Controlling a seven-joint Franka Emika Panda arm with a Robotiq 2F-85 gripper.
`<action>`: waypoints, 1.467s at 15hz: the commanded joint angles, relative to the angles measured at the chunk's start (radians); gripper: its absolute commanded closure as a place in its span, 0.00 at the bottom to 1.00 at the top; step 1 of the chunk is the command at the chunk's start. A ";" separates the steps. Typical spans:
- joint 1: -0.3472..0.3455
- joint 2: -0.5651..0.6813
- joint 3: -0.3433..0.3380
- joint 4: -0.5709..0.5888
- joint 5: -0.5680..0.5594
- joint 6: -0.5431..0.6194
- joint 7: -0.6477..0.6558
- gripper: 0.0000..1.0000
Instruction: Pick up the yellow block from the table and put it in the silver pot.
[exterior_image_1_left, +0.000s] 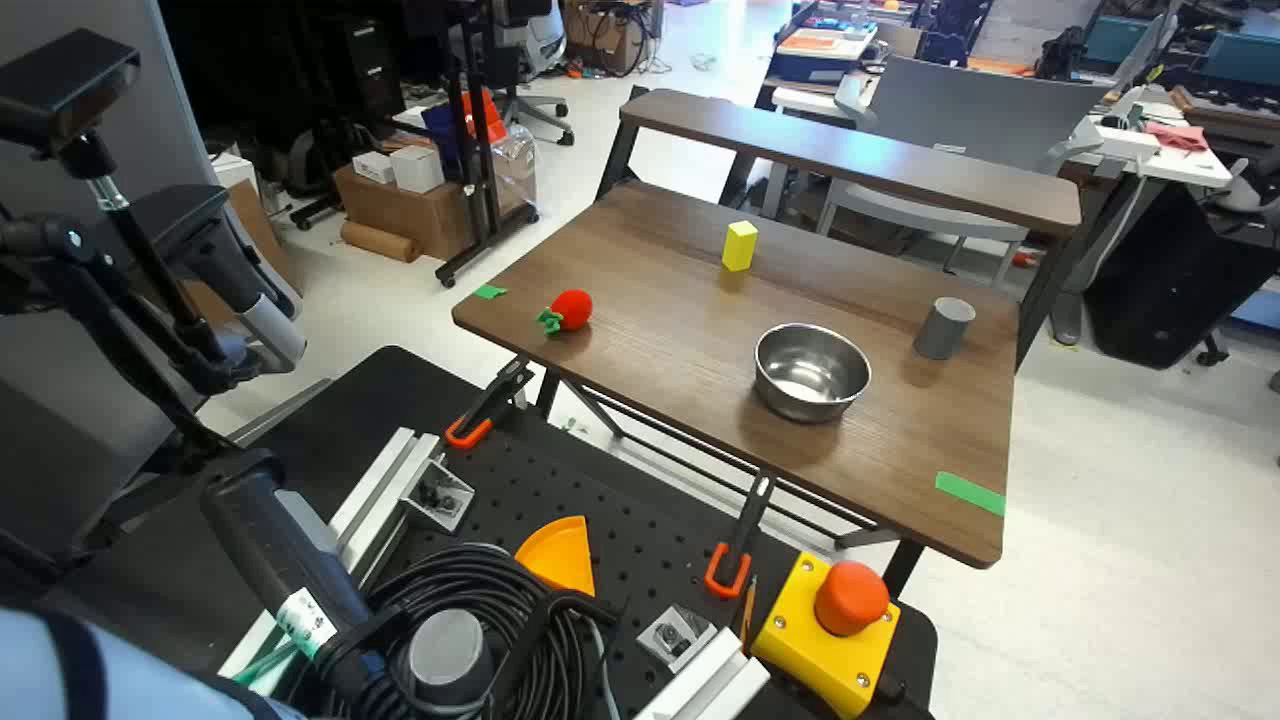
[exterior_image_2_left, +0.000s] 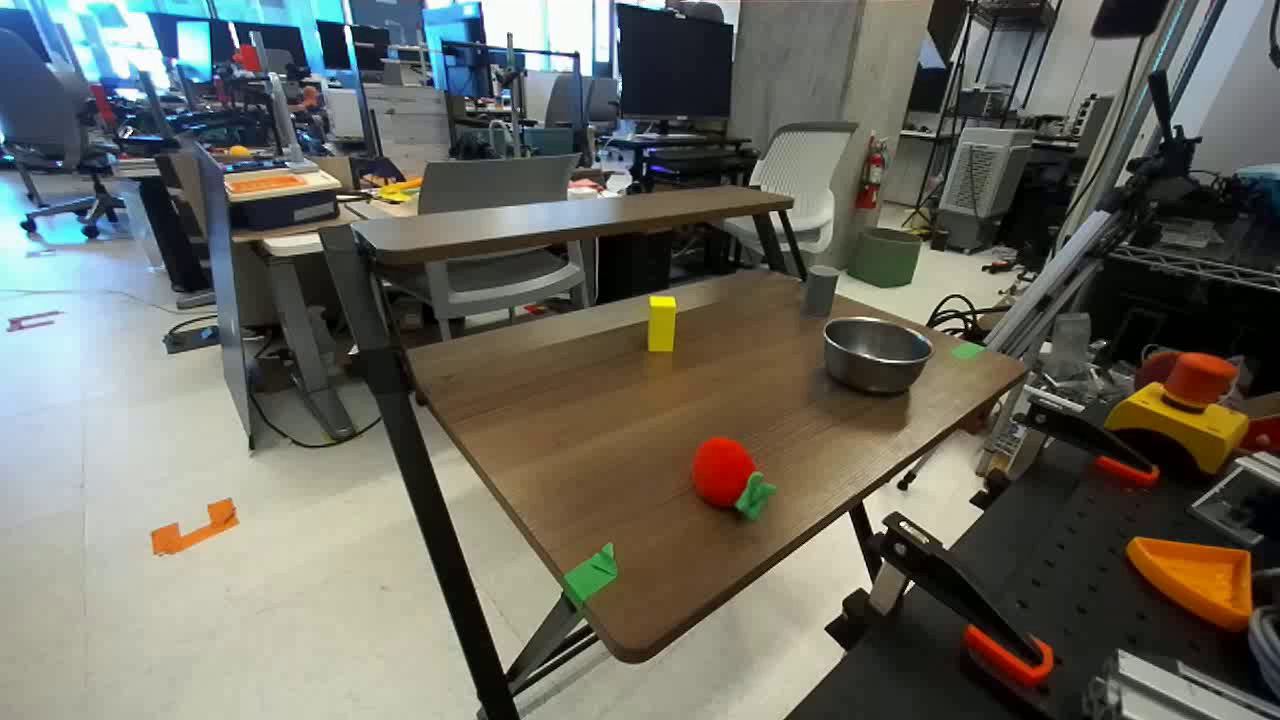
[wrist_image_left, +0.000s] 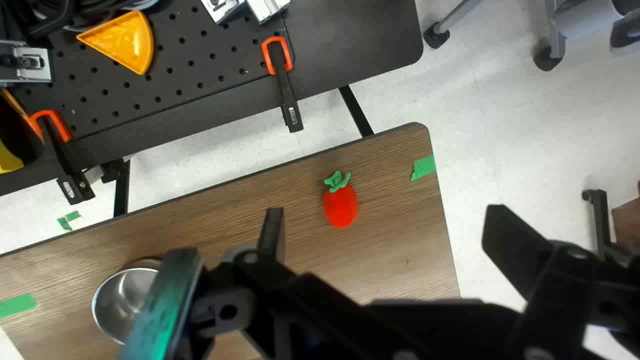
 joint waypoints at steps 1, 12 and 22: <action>0.002 0.000 -0.003 0.001 -0.002 -0.002 0.001 0.00; -0.126 0.213 -0.020 0.148 -0.081 0.245 0.079 0.00; -0.145 0.822 -0.180 0.564 -0.344 0.434 0.379 0.00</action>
